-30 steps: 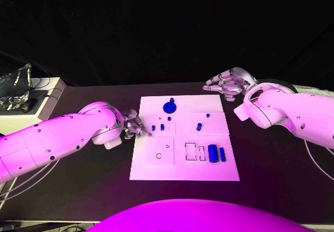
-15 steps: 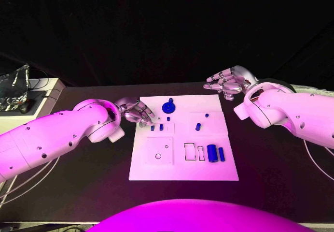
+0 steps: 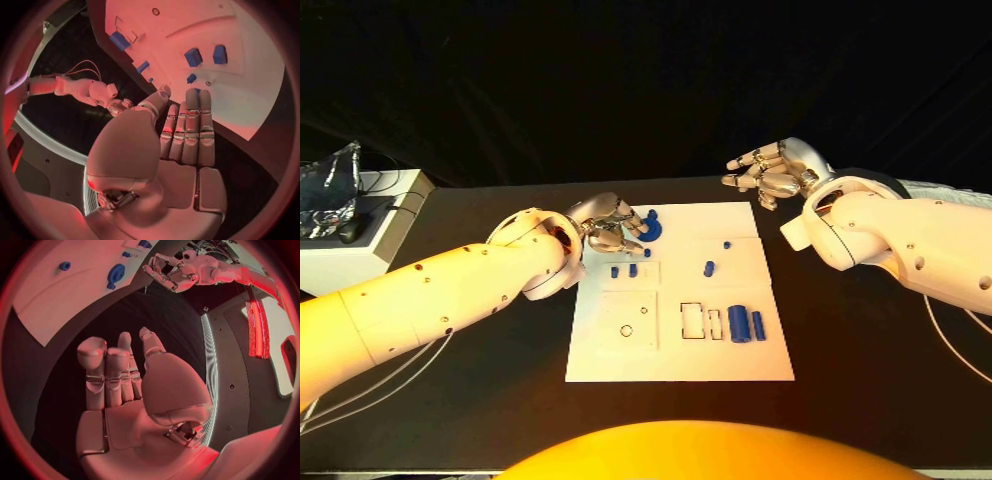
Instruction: Assemble the parts on the task board
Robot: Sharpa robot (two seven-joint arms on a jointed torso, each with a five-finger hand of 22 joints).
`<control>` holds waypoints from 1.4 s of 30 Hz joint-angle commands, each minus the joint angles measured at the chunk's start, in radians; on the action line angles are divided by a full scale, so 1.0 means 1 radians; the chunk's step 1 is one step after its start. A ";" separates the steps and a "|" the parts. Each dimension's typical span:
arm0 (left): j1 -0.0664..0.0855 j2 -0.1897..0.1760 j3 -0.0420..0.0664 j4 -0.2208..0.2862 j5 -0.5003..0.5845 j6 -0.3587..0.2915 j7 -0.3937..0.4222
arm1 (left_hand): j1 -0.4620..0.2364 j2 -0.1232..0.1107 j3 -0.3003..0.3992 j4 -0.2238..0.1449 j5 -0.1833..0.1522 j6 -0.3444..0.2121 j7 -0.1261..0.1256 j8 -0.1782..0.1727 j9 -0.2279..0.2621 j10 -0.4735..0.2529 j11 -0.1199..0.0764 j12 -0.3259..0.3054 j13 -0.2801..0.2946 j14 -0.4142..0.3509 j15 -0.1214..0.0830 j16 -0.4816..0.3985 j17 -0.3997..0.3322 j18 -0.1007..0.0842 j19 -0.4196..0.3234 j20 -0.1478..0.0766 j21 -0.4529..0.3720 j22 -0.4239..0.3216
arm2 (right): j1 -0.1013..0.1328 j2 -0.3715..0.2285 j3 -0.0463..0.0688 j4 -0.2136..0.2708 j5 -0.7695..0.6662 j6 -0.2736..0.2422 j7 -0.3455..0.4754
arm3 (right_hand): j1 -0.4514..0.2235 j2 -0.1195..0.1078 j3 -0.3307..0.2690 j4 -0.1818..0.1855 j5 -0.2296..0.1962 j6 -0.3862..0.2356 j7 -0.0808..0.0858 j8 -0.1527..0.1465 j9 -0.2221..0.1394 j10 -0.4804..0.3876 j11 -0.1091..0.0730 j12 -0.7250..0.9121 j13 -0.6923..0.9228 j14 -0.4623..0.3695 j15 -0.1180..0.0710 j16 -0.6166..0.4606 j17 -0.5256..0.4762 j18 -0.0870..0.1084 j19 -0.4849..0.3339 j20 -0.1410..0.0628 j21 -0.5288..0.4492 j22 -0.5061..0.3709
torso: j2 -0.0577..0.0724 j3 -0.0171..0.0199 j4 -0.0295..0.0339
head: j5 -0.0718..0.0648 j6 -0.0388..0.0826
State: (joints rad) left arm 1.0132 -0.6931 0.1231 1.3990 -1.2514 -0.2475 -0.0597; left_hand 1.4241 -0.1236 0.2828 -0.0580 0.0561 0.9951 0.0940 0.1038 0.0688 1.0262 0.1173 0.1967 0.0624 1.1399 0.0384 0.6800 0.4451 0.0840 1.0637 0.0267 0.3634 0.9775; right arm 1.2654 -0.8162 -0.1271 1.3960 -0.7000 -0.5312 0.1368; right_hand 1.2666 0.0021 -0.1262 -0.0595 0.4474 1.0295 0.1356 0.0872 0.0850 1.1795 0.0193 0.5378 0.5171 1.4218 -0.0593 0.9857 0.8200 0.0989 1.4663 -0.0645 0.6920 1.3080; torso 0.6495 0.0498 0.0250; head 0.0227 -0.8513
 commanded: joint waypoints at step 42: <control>0.039 0.160 -0.077 -0.158 -0.332 0.087 -0.070 | -0.037 -0.034 0.098 0.024 -0.001 0.086 -0.016 -0.040 0.000 0.069 -0.033 -0.087 0.000 0.146 -0.046 0.443 0.023 0.058 0.119 -0.042 0.340 0.325 | -0.006 0.016 -0.001 0.002 -0.004 -0.013 0.051 | 0.007 0.002 -0.004 -0.001 0.010 0.002 0.002 -0.014 -0.004 0.049 -0.002 -0.081 -0.104 0.011 -0.002 -0.002 0.003 0.001 0.030 -0.011 0.028 0.094 | 0.000 -0.0011 0.0014 | 0.001 -0.010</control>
State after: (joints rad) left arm 1.0510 -0.5365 0.0458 1.2427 -1.5763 -0.1916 -0.1207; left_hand 1.3933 -0.1541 0.3784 -0.0372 0.0561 1.0830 0.0736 0.0670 0.0679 1.0904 0.0822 0.1130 0.0629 1.2796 -0.0073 1.1172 0.4692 0.1315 1.1762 -0.0178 0.6973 1.3018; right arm 1.2599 -0.8009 -0.1280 1.3959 -0.6933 -0.5470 0.1769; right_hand 1.2703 0.0062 -0.1292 -0.0622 0.4513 1.0378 0.1378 0.0749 0.0810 1.2231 0.0176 0.4505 0.4121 1.4257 -0.0627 0.9857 0.8241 0.0987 1.4661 -0.0714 0.7165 1.3075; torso 0.6493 0.0492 0.0262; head 0.0242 -0.8603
